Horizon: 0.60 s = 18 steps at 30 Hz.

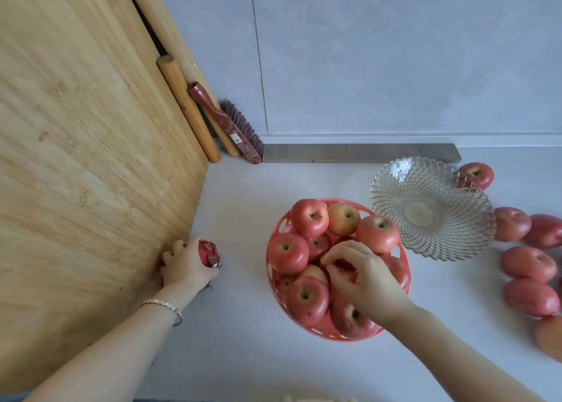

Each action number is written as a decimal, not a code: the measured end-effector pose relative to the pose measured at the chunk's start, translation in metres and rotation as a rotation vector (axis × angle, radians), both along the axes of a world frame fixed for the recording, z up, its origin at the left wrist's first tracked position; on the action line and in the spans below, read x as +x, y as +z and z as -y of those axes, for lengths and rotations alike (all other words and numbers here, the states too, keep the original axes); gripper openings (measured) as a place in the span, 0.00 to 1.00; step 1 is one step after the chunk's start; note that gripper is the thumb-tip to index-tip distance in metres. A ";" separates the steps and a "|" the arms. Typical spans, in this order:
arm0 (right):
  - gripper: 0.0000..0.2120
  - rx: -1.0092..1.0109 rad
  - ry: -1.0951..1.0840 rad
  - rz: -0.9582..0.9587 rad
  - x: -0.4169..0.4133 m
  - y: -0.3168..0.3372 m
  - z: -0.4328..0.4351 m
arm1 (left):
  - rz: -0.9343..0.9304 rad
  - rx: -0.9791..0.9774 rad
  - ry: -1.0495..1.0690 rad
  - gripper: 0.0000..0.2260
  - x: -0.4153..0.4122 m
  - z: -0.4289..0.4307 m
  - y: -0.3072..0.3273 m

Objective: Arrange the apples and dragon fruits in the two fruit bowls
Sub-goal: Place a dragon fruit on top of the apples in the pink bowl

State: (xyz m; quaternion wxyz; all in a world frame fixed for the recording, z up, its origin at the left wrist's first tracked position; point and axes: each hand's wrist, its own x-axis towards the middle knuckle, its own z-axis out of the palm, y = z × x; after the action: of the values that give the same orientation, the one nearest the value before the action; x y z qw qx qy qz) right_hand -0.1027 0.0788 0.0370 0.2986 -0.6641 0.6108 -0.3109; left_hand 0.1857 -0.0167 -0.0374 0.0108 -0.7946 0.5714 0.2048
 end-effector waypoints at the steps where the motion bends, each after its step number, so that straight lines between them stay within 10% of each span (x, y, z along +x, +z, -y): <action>1: 0.04 -0.001 -0.014 0.024 0.000 0.000 0.001 | -0.122 -0.020 0.082 0.23 0.001 -0.001 0.005; 7: 0.11 -0.043 -0.052 0.077 0.007 0.015 0.001 | -1.043 0.098 0.515 0.11 -0.029 -0.003 0.072; 11: 0.37 -0.066 0.180 0.014 0.016 0.030 0.005 | -1.389 0.337 0.471 0.14 -0.065 -0.017 0.123; 18: 0.45 -0.407 0.200 -0.037 -0.005 0.037 0.010 | -1.565 0.630 0.313 0.13 -0.127 -0.042 0.160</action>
State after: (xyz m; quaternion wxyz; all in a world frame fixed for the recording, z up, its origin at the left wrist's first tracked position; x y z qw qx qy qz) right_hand -0.1076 0.0692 0.0740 0.1768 -0.7735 0.4718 -0.3844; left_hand 0.0583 0.0257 0.1222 -0.1946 -0.4543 0.2147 0.8424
